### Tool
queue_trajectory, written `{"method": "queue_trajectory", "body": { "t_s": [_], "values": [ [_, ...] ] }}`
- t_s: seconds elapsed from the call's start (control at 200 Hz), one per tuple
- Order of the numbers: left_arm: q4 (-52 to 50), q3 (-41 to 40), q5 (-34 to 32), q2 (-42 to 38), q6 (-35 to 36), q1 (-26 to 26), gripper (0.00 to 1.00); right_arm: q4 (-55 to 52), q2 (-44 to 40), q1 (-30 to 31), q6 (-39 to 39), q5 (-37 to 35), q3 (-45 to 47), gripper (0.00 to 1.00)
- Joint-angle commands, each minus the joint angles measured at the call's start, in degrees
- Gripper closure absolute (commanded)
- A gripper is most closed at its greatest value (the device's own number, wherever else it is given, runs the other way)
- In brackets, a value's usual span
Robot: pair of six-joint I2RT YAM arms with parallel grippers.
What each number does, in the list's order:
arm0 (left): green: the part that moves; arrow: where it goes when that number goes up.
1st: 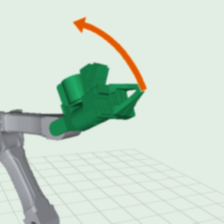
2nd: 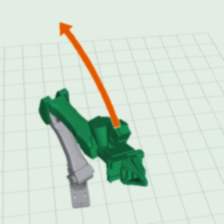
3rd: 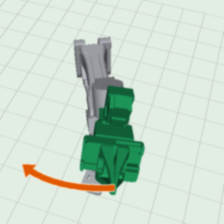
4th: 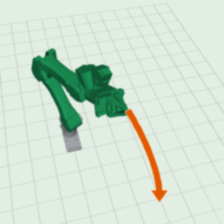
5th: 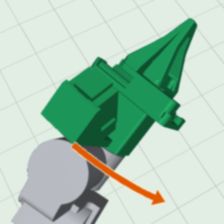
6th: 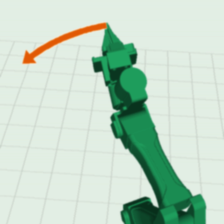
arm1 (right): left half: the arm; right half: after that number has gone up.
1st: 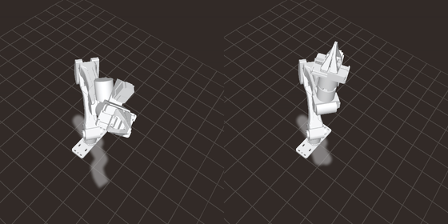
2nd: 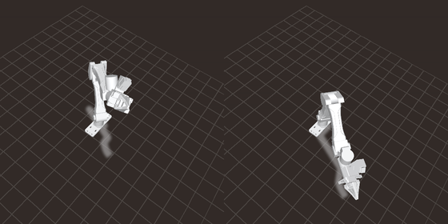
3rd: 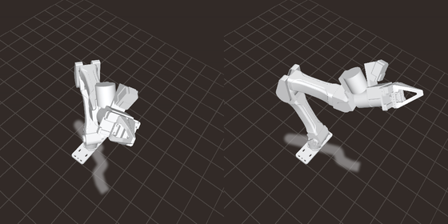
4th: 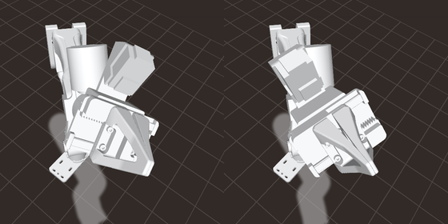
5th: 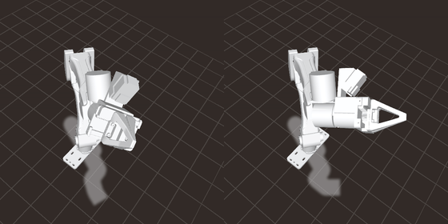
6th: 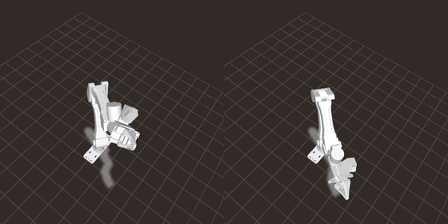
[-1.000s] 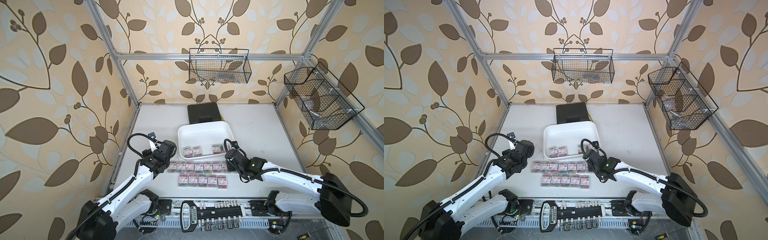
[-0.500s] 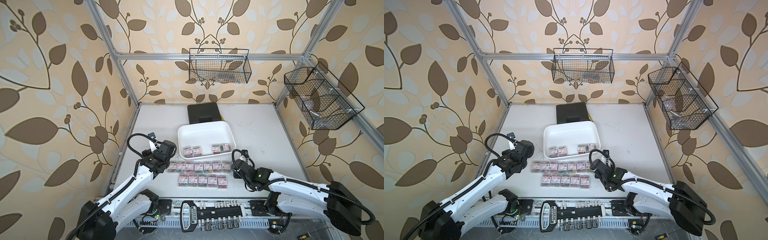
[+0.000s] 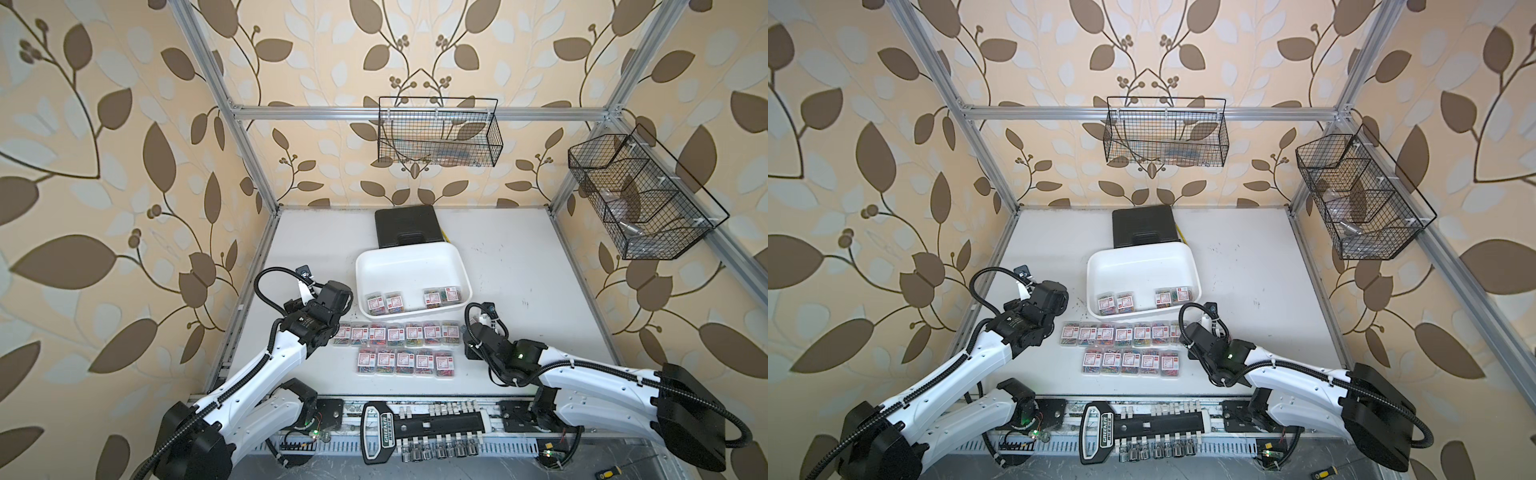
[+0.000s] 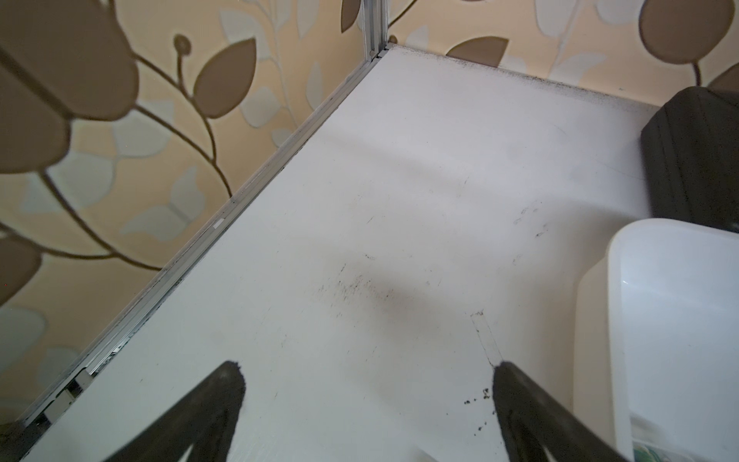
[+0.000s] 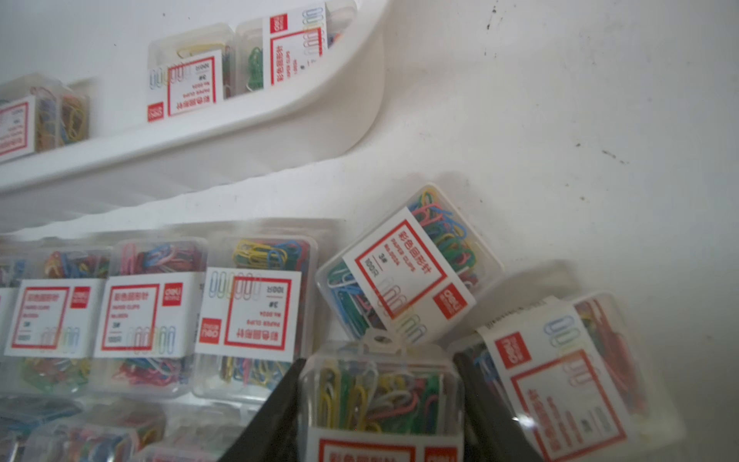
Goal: Take the paper clips out of the storage box
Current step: Place the boxed paper clips at the center of the board.
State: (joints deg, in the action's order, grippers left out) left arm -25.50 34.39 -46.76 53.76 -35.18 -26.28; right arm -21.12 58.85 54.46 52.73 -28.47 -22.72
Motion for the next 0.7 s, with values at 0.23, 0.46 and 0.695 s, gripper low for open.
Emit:
{"method": "queue_trajectory", "body": {
  "t_s": [0.23, 0.46, 0.695],
  "values": [
    [0.01, 0.33, -1.95, -0.23, -1.50, -0.16, 0.01, -5.58, -0.89, 12.07, 8.82, -1.26, 0.25, 0.61],
    [0.01, 0.15, -1.58, -0.65, -1.46, -0.13, 0.01, -0.79, -0.26, 11.64, 6.07, 1.01, 0.15, 0.36],
    [0.22, -0.35, -1.14, -1.81, -1.41, -0.17, 0.01, -7.74, -6.14, 8.73, 7.48, 0.56, -0.77, 0.28]
  ]
}}
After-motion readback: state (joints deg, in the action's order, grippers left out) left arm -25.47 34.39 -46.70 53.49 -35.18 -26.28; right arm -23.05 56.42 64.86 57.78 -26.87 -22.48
